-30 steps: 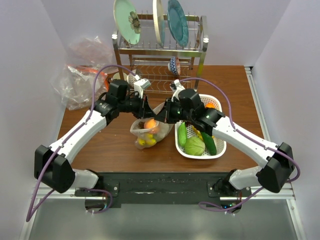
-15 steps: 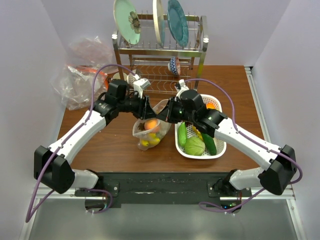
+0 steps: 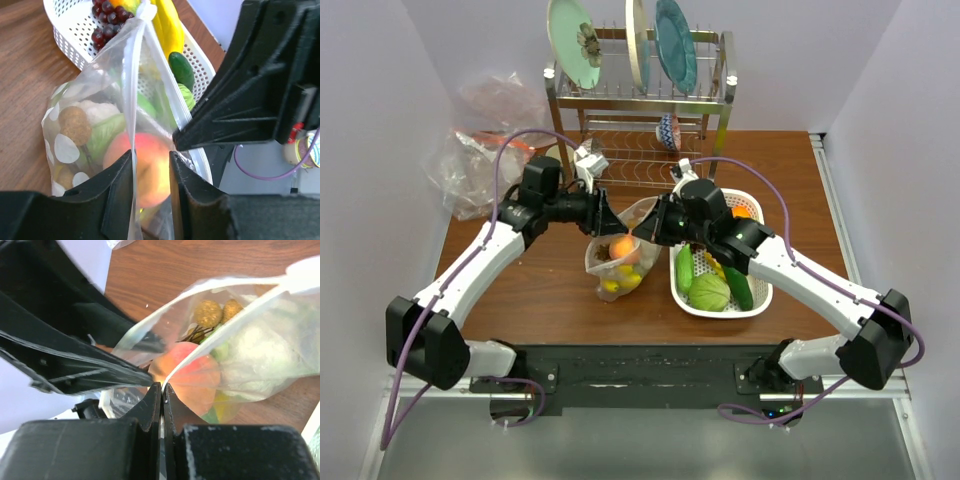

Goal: Place the food in the zip-top bag and seal the zipper
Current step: Adjust the zipper on the food storage bag.

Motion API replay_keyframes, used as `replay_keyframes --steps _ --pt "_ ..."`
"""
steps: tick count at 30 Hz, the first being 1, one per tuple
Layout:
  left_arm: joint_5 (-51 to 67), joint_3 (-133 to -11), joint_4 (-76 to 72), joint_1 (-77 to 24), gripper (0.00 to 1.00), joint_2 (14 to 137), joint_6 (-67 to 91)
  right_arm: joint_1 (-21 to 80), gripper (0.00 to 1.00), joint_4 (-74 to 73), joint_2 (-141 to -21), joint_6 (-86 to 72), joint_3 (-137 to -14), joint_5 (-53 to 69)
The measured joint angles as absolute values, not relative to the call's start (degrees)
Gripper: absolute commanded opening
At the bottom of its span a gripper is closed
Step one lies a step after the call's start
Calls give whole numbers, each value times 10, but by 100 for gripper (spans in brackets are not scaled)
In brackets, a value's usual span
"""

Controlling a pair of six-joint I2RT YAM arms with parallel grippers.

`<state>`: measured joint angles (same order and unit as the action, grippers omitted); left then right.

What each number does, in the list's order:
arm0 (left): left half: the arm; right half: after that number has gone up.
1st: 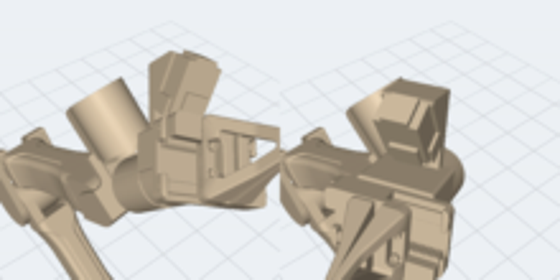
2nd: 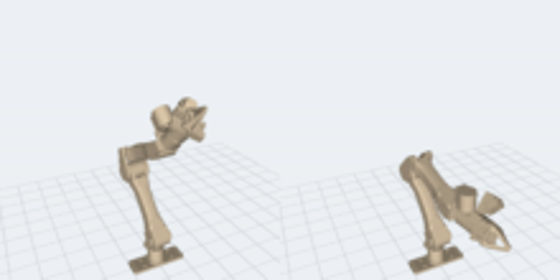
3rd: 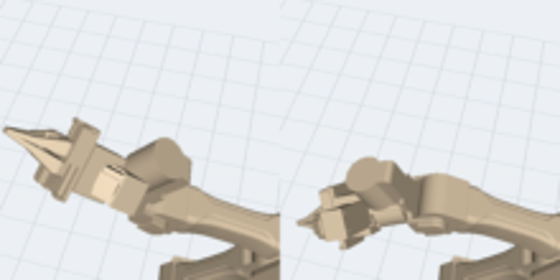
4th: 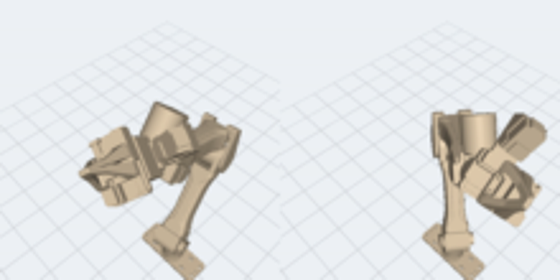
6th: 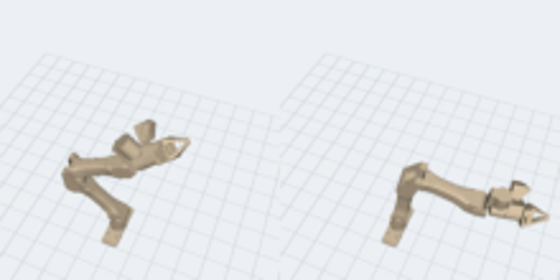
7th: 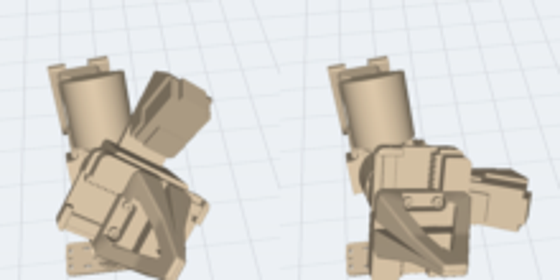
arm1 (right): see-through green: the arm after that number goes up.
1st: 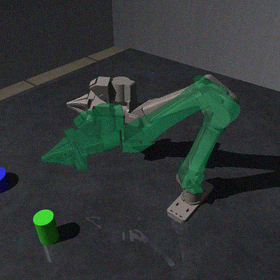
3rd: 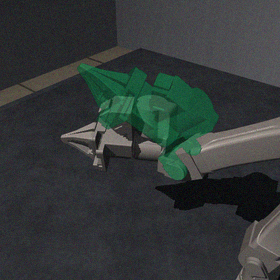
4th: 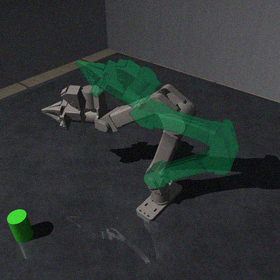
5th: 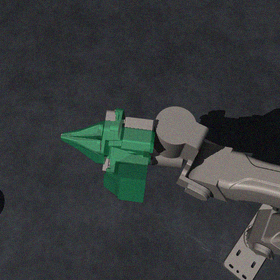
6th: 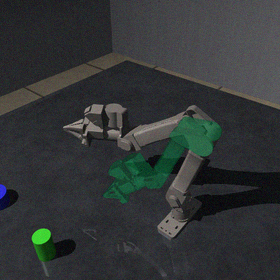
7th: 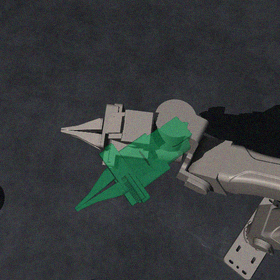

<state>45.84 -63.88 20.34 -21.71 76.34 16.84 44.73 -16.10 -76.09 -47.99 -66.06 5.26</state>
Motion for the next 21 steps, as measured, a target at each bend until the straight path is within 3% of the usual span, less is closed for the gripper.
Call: replay_keyframes --steps 5,11,21 --pt "511 -637 191 -194 33 754 174 447 0 -163 -761 -480 -661 40" --pt "551 -624 175 -194 49 753 181 447 0 -163 -762 -480 -661 40" --pt "546 -603 175 -199 59 753 178 447 0 -171 -808 -479 -692 47"
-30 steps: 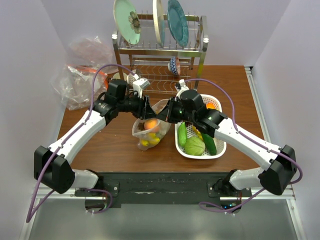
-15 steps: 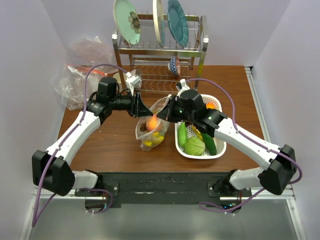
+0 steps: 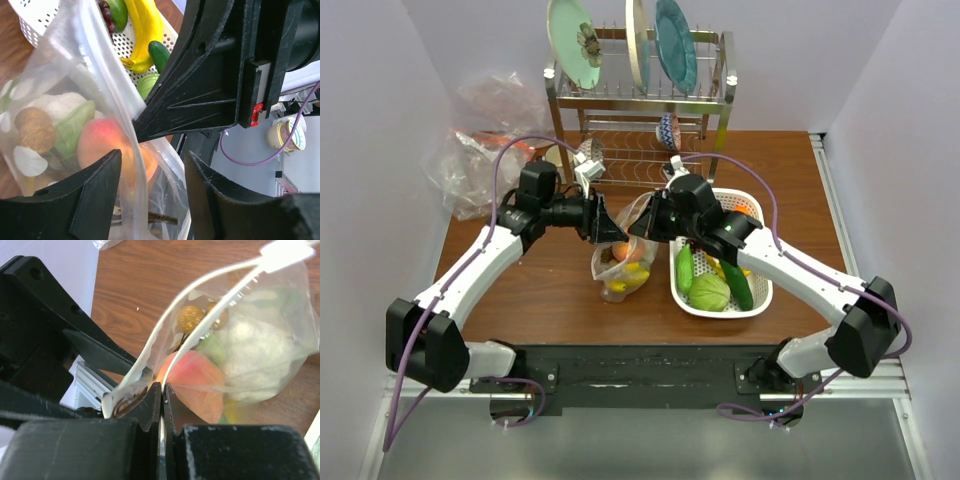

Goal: Place the food in the zip-top bag and seal the zipper
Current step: Adjust the zipper on the food storage bag.

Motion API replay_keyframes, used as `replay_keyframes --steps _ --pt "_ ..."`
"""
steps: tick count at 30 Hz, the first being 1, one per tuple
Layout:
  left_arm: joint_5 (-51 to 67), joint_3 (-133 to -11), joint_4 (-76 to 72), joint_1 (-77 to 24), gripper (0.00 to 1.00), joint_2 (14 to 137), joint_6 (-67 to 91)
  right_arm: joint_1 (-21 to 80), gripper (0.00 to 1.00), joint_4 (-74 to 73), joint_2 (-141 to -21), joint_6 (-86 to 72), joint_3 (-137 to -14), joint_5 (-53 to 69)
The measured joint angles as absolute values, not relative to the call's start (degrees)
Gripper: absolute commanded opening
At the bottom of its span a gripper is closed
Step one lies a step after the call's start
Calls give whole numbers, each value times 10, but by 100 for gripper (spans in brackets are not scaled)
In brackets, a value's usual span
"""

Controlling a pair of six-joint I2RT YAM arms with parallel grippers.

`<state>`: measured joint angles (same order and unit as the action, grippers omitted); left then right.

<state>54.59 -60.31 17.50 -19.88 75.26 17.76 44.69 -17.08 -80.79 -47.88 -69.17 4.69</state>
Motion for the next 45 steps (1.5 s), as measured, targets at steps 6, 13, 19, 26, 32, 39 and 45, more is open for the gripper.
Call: replay_keyframes --steps 6,13,19,26,32,39,45 --pt "515 -608 185 -224 61 752 157 446 0 -195 -822 -475 -707 51" --pt "439 -636 225 -253 58 752 133 444 0 -226 -840 -475 -739 55" --pt "368 -652 244 -284 57 752 123 442 0 -236 -841 -482 -746 55" --pt "305 -664 257 -323 57 756 113 440 1 -266 -841 -497 -755 55" --pt "269 -672 259 -343 55 764 108 434 1 -270 -841 -518 -755 52" --pt "233 -675 262 -357 43 766 106 431 1 -268 -841 -547 -754 52" --pt "199 -677 271 -361 0 770 98 428 3 -262 -840 -560 -748 52"
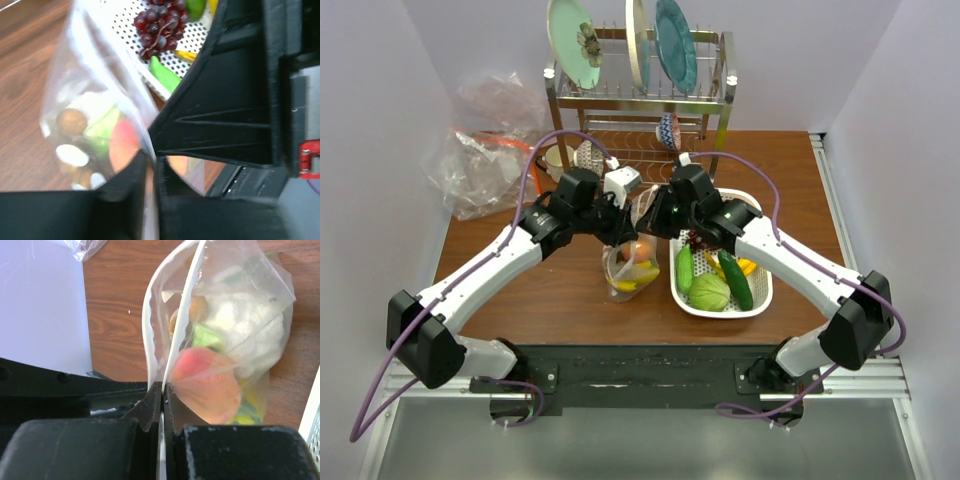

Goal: Place the food in the zip-top bag and seal the zipper
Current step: Adjust the zipper on the food storage bag.

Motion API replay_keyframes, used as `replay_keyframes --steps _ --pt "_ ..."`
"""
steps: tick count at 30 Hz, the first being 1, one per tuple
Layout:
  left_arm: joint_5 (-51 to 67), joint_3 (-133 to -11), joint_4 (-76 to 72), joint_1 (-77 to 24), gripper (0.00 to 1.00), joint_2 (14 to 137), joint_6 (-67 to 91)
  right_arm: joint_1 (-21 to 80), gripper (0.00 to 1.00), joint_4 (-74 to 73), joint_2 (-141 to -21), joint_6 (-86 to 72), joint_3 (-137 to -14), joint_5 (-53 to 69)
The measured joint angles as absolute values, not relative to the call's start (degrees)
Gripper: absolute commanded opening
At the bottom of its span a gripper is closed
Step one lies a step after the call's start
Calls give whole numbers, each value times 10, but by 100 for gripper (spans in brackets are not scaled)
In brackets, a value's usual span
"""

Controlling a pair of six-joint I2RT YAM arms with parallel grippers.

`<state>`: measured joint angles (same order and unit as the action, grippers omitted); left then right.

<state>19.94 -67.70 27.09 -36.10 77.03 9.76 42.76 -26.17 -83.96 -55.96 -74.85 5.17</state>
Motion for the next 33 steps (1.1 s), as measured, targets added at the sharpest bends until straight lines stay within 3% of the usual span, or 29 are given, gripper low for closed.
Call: replay_keyframes --steps 1,5,12,21,33 --pt "195 -677 272 -361 0 771 100 427 4 -262 -839 -560 -748 52" --pt "195 -679 282 -366 0 772 100 427 26 -259 -837 -561 -745 51" --pt "202 -680 302 -370 0 773 97 417 51 -237 -768 -530 -725 57" --pt "277 -684 330 -371 0 769 93 374 48 -206 -632 -311 -699 65" --pt "458 -684 349 -353 0 661 85 340 54 -145 -544 -136 -609 212"
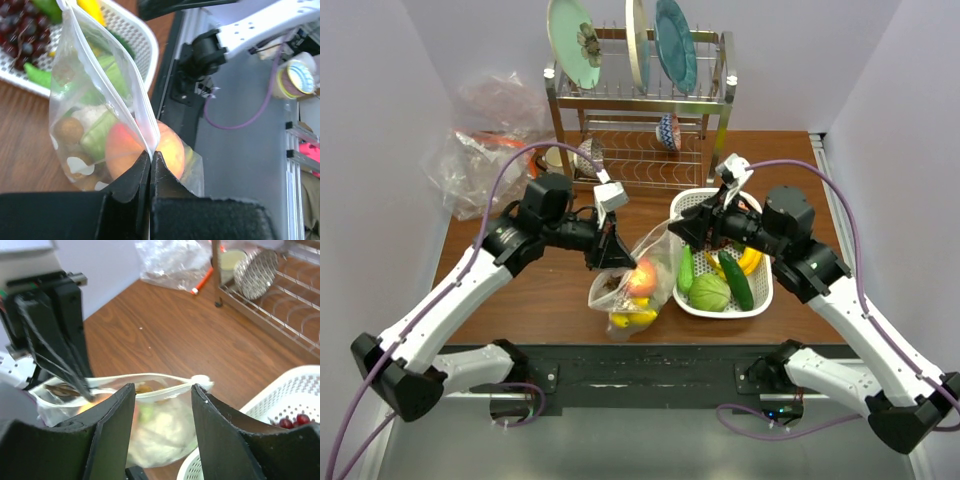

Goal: Place the food in the zip-top bag and seal the zipper
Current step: Adjust the zipper on the food storage bag, then zip the zipper food storage bag.

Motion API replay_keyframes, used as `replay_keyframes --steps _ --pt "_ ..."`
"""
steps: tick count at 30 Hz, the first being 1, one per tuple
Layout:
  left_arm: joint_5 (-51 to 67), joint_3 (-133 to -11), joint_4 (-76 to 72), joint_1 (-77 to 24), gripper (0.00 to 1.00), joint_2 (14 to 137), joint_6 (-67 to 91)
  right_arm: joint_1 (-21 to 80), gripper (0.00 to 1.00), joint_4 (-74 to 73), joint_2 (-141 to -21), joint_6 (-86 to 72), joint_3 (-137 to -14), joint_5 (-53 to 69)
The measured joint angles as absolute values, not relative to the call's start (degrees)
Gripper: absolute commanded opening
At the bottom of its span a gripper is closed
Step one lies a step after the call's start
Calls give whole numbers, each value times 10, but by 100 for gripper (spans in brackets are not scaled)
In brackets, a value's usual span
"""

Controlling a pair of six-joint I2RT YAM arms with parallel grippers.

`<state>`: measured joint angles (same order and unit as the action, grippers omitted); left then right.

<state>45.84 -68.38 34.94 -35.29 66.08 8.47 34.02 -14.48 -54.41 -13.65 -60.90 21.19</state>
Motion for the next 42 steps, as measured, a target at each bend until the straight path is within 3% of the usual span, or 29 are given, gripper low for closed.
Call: replay_keyframes --steps 6,20,26,32,37,42 --pt "522 -684 348 -352 0 608 77 314 65 -99 -519 -118 -586 335" --pt "611 -703 348 -352 0 577 73 295 69 34 -503 -136 -541 539" --pt "649 -707 325 -352 0 546 78 295 63 96 -500 -162 -522 592" --pt "682 -714 305 -352 0 547 86 295 63 128 -491 -176 -520 611" --pt "701 -714 294 -352 0 547 95 295 55 140 -493 -184 -520 633" --pt "710 -714 286 -352 0 547 99 295 56 149 -508 -197 -524 659"
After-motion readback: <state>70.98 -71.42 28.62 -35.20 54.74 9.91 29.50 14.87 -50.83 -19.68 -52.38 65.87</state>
